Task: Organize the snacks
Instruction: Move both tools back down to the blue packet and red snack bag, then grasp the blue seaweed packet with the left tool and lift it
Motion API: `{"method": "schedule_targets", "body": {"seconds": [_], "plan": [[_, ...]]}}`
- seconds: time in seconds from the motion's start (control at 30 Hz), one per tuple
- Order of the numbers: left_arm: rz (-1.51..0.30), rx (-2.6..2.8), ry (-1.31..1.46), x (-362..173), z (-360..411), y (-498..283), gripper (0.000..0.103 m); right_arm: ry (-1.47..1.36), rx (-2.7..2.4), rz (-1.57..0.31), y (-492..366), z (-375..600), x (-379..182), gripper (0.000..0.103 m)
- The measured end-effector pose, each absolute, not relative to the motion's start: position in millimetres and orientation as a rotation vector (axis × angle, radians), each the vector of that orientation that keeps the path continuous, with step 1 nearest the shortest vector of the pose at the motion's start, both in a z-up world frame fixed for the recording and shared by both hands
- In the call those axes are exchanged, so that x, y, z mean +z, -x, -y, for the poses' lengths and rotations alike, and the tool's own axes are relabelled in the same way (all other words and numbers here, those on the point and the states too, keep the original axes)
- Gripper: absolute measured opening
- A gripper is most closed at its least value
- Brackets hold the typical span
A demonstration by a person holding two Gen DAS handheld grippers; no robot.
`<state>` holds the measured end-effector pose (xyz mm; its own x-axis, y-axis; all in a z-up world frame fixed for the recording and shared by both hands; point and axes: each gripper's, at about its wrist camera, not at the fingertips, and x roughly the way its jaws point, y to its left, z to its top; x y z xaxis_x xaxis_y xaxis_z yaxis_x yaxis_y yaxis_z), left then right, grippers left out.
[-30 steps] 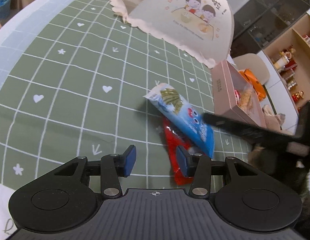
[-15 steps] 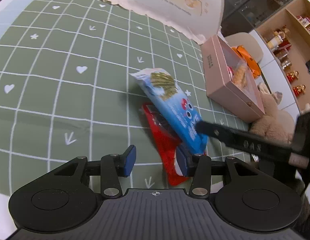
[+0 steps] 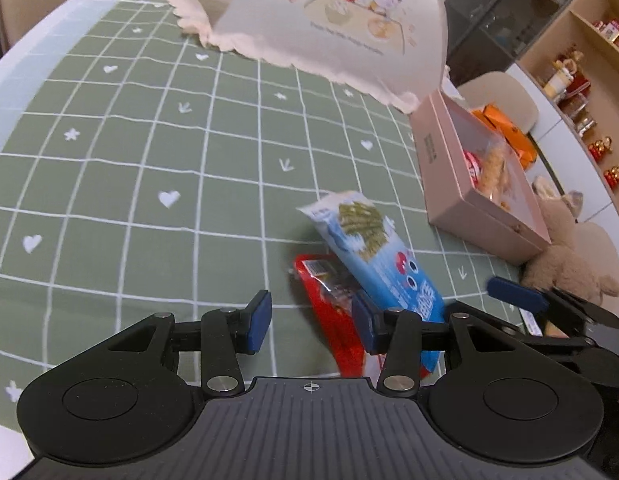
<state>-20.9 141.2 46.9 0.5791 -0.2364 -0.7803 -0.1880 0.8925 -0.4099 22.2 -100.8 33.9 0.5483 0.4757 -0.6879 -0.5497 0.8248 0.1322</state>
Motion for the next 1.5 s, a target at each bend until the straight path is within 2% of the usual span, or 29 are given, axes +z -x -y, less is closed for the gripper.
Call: {"method": "schedule_targets", "body": {"seconds": [0.13, 0.23, 0.27, 0.37, 0.43, 0.6, 0.77, 1.03, 1.17, 1.37, 1.5], "plan": [[-0.979, -0.040, 0.497, 47, -147, 26, 0.049, 0.080, 0.656, -0.841, -49, 76, 18, 0.080], [-0.997, -0.070, 0.495, 46, -144, 31, 0.049, -0.054, 0.658, -0.923, -71, 82, 4, 0.081], [-0.999, -0.080, 0.497, 46, -143, 32, 0.049, -0.098, 0.649, -0.942, -74, 88, 2, 0.072], [-1.013, -0.100, 0.509, 41, -140, 35, 0.049, -0.139, 0.585, -0.953, -73, 108, -1, 0.059], [-1.023, -0.106, 0.513, 37, -137, 34, 0.049, -0.131, 0.549, -0.946, -68, 122, -2, 0.057], [-1.029, -0.133, 0.543, 29, -127, 25, 0.049, -0.089, 0.508, -0.946, -47, 145, -1, 0.057], [-1.007, -0.135, 0.557, 34, -121, 20, 0.049, -0.067, 0.525, -0.892, -32, 142, 10, 0.074], [-0.934, -0.133, 0.689, 45, -140, 10, 0.049, -0.027, 0.594, -0.904, -34, 115, 9, 0.074], [-0.919, -0.120, 0.610, 40, -128, -20, 0.049, -0.019, 0.618, -0.921, -32, 103, 3, 0.075], [-0.930, -0.258, 0.603, 29, -100, -45, 0.049, -0.002, 0.631, -0.918, -27, 99, 4, 0.075], [-1.016, -0.333, 0.537, 25, -76, -46, 0.043, -0.006, 0.615, -0.916, -22, 105, 4, 0.077]]}}
